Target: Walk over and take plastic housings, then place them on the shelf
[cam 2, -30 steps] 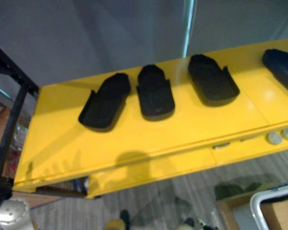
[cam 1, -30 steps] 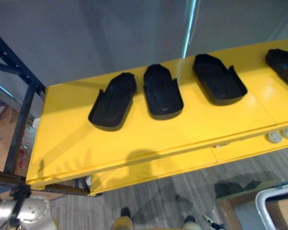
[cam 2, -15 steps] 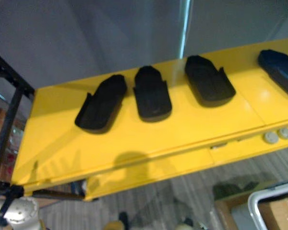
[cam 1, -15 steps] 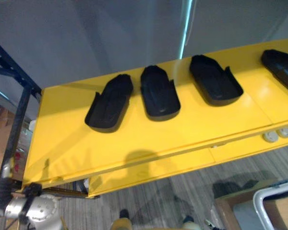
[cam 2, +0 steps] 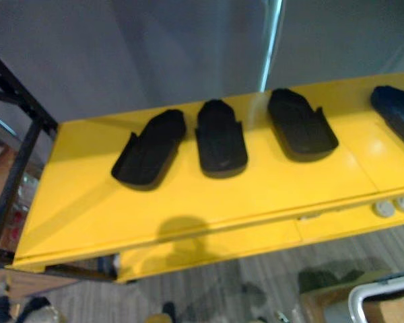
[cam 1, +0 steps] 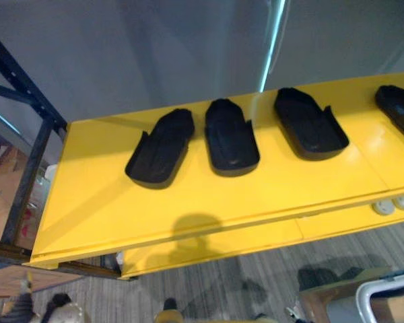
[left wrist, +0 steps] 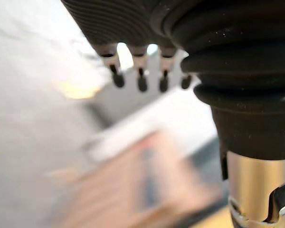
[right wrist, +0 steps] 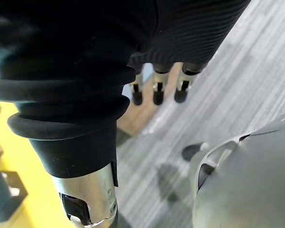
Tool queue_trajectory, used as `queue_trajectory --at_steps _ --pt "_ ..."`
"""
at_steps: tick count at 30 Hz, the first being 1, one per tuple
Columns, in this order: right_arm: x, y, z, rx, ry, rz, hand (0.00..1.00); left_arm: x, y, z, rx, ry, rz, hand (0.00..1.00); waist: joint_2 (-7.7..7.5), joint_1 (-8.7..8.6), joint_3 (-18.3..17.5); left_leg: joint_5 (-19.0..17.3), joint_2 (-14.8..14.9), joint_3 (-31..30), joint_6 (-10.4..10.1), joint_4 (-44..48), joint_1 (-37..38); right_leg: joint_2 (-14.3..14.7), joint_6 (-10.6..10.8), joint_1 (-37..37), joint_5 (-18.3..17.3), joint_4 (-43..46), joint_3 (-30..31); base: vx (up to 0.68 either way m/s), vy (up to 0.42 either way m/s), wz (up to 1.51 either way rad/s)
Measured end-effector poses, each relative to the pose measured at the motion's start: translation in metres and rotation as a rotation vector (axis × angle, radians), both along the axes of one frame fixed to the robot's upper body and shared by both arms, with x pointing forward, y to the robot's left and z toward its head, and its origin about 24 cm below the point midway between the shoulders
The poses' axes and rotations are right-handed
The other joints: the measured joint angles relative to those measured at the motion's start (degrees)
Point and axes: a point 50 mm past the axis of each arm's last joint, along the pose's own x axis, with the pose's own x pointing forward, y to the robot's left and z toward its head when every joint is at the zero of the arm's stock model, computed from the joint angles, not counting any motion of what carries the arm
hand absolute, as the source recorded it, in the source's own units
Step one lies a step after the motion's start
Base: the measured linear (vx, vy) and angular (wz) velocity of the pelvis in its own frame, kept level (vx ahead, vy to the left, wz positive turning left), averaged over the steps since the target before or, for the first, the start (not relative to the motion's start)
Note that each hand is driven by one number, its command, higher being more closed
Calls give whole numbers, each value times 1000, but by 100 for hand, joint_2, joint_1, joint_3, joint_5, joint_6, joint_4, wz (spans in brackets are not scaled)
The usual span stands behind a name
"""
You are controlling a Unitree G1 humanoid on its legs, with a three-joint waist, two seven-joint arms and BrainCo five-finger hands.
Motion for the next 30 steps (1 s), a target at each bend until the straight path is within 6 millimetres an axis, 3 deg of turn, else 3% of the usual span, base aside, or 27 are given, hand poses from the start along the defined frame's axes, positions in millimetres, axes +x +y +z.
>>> queue_trajectory --at_steps 2,4,6,8,12,16,19,21,26,28,29,30 --pt "4 1 0 3 -6 5 0 -18 -20 -26 -186 30 -11 0 -36 -48 39 73 -12 27 -8 -173 117 2 0 31 0 -25 4 0 0 0" --pt "10 0 1 10 -31 -1 0 -23 -36 -42 -357 -18 -86 0 -68 -93 84 117 -9 51 -28 -283 174 22 10 55 14 -89 8 2 1 -4" --pt "23 -3 4 4 -66 10 0 -19 -48 -49 -454 -48 -193 0 -66 -137 123 123 -4 142 -37 -352 221 55 16 7 60 -172 108 4 12 -18" --pt "34 -6 7 -1 -98 13 0 -3 -54 -52 -507 -88 -326 0 -59 -184 220 121 19 293 -40 -389 247 107 10 -31 141 -280 245 15 11 -31" --pt "38 -15 10 3 -131 -24 0 26 -54 -51 -547 -145 -475 0 -90 -294 416 95 4 568 -66 -476 409 145 17 -11 257 -492 454 39 13 -34" --pt "27 -28 11 2 -148 -176 0 28 -42 -50 -543 -133 -503 0 -146 -357 440 -44 -7 783 -55 -460 632 182 7 113 334 -705 665 100 15 -35" --pt "13 -52 15 -27 -180 -371 0 25 -36 -49 -539 -132 -491 0 -146 -403 440 -159 -47 922 -40 -447 845 161 8 277 336 -803 740 107 34 -22" --pt "7 -88 31 -123 -255 -525 0 17 -31 -50 -544 -126 -450 0 -97 -497 398 -267 -86 1014 -39 -421 927 128 8 282 336 -805 871 125 55 -20" --pt "19 -147 84 -399 -404 -528 0 14 -28 -51 -548 -117 -438 0 -41 -589 289 -630 -72 1248 -38 106 1006 84 9 300 336 -769 1166 99 39 -35" --pt "22 -155 92 -451 -403 -510 0 14 -27 -50 -548 -119 -445 0 -120 -623 237 -793 -47 1208 -77 834 848 -65 9 424 339 -767 1223 138 47 -30" --pt "25 -156 93 -460 -400 -504 0 12 -31 -52 -566 -109 -453 0 -190 -630 182 -1045 -7 1194 -99 1143 685 -165 13 483 341 -766 1266 105 48 -21" --pt "24 -159 95 -472 -394 -500 0 9 -37 -55 -587 -100 -459 0 -80 -638 85 -1010 -23 1166 -41 753 718 -138 13 480 341 -765 1255 69 57 -15"
